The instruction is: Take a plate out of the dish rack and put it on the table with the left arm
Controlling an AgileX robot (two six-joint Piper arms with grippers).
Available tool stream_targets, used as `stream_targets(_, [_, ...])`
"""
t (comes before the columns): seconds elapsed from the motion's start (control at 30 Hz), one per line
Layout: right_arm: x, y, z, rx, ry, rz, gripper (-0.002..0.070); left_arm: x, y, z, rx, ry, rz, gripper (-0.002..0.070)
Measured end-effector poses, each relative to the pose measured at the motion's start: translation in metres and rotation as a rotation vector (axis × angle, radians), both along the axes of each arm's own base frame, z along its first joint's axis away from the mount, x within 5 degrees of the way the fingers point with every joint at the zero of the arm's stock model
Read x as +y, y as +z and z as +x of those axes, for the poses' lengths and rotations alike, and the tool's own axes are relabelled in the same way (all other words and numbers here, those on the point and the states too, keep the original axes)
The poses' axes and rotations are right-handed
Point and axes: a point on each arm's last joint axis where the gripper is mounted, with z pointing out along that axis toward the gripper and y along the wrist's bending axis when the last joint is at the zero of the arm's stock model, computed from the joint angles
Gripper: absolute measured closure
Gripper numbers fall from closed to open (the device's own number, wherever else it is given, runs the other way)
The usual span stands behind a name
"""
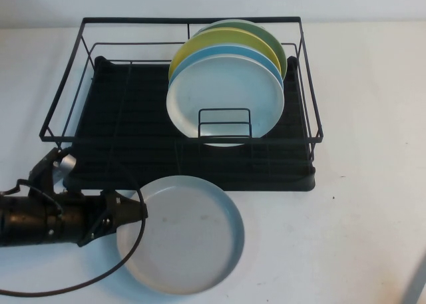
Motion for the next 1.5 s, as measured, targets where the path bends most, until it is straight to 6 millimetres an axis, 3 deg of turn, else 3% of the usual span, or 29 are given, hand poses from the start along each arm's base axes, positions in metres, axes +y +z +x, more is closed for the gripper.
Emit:
stream_targets(0.1, [0.000,0.000,0.000,0.000,0.000,0.000,0.0696,0.000,0.001,0.002,-0.013,-0.012,0.008,0.0237])
stream_targets(0.23, [0.000,0.000,0.000,0.000,0.000,0.000,0.0696,0.002,0.014,0.006,-0.065,-0.073,0.068,0.0222])
stream_targets(0.47, [0.000,0.000,0.000,0.000,0.000,0.000,0.0696,0.014,0.072,0.014,-0.185,-0.132,0.300,0.0231])
stream_targets(0.57, [0.000,0.000,0.000,0.000,0.000,0.000,0.0696,0.019,0.110,0.012,-0.245,-0.112,0.374,0.0320])
stream_targets(0.7, [0.000,0.000,0.000,0.000,0.000,0.000,0.0696,0.022,0.159,-0.006,-0.381,-0.125,0.447,0.0582])
stream_targets(0.87, [0.000,0.000,0.000,0.000,0.000,0.000,0.0696,0.022,0.193,-0.051,-0.546,-0.097,0.487,0.0662])
stream_targets(0.93, [0.000,0.000,0.000,0.000,0.000,0.000,0.0696,0.024,0.198,-0.071,-0.614,-0.057,0.502,0.0670])
stream_targets(1.1, [0.000,0.000,0.000,0.000,0.000,0.000,0.0696,0.026,0.187,-0.114,-0.667,0.034,0.500,0.0673])
stream_targets(1.27, [0.000,0.000,0.000,0.000,0.000,0.000,0.0696,0.022,0.161,-0.154,-0.567,-0.083,0.499,0.0675])
stream_targets(1.5, [0.000,0.000,0.000,0.000,0.000,0.000,0.0696,0.027,0.164,-0.182,-0.652,-0.082,0.599,0.0675])
